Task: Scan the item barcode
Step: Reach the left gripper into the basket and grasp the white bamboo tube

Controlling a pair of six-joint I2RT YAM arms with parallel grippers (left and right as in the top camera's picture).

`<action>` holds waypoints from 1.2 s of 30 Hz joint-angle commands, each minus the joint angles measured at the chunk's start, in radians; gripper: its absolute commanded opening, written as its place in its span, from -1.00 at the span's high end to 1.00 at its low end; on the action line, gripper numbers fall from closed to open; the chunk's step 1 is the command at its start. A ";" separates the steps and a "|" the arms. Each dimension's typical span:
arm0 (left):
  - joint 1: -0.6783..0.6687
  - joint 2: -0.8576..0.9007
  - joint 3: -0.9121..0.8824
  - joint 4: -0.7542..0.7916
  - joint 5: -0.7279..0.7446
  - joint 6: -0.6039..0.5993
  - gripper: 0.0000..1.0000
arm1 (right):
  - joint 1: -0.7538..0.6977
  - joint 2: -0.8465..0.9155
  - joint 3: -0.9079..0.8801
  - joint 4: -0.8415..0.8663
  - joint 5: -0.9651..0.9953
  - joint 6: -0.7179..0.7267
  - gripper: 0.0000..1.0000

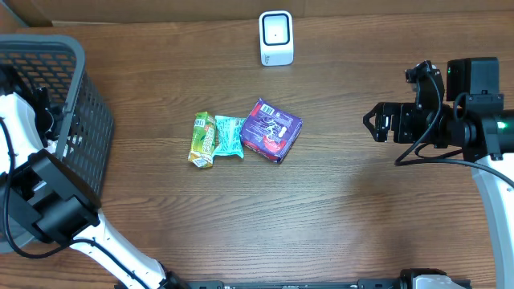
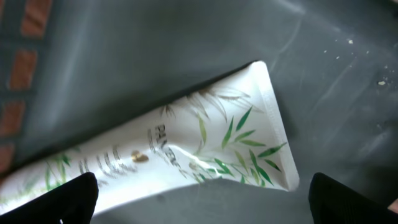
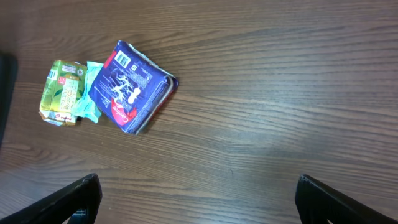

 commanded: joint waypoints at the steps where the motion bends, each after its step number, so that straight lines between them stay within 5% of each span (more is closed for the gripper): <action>1: 0.000 0.010 -0.013 0.019 -0.012 0.145 -0.99 | 0.001 0.000 0.010 -0.003 0.006 -0.002 -1.00; 17: 0.060 0.016 -0.085 0.028 -0.006 0.451 -0.89 | 0.001 0.000 -0.106 -0.003 0.006 0.026 -1.00; 29: 0.109 0.076 -0.088 0.064 0.026 0.453 -0.77 | 0.001 0.000 -0.106 0.027 0.006 0.056 -1.00; 32: 0.101 0.102 -0.088 0.066 0.027 0.447 -0.47 | 0.001 0.000 -0.106 0.026 0.006 0.056 -1.00; 36: 0.095 0.108 -0.088 0.078 0.057 0.445 0.28 | 0.001 0.000 -0.106 0.027 0.006 0.056 -1.00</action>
